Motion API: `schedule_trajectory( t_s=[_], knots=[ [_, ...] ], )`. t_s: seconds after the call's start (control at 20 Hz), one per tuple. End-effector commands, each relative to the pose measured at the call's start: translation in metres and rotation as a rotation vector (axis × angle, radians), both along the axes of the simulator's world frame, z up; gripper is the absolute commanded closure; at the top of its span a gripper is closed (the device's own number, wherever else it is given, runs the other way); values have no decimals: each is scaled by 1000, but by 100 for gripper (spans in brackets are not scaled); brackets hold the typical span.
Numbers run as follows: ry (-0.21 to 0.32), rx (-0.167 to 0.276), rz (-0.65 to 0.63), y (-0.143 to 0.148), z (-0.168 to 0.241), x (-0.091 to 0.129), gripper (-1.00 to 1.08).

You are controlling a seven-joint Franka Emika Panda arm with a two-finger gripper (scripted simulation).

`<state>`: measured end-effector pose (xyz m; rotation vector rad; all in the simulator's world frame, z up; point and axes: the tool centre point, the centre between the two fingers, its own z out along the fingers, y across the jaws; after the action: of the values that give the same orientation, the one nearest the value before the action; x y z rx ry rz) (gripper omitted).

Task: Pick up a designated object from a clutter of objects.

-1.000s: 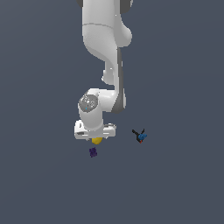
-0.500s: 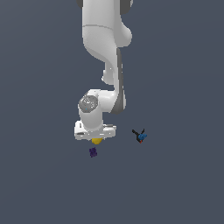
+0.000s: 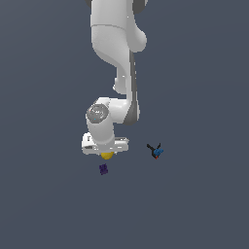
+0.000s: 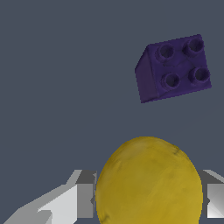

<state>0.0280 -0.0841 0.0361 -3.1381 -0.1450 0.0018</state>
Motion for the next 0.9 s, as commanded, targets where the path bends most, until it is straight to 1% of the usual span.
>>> schedule_trajectory(
  t_s=[0.0,0.2,0.4,0.6,0.85],
  knots=[
    [-2,0,0,-2,8,-1,108],
    [-2,0,0,-7,28,-5,108],
    [-2,0,0,-14,56,-10,108],
    [-2,0,0,-23,93,-17,108],
    [-2,1,-1,-37,149,-27,108]
  ],
)
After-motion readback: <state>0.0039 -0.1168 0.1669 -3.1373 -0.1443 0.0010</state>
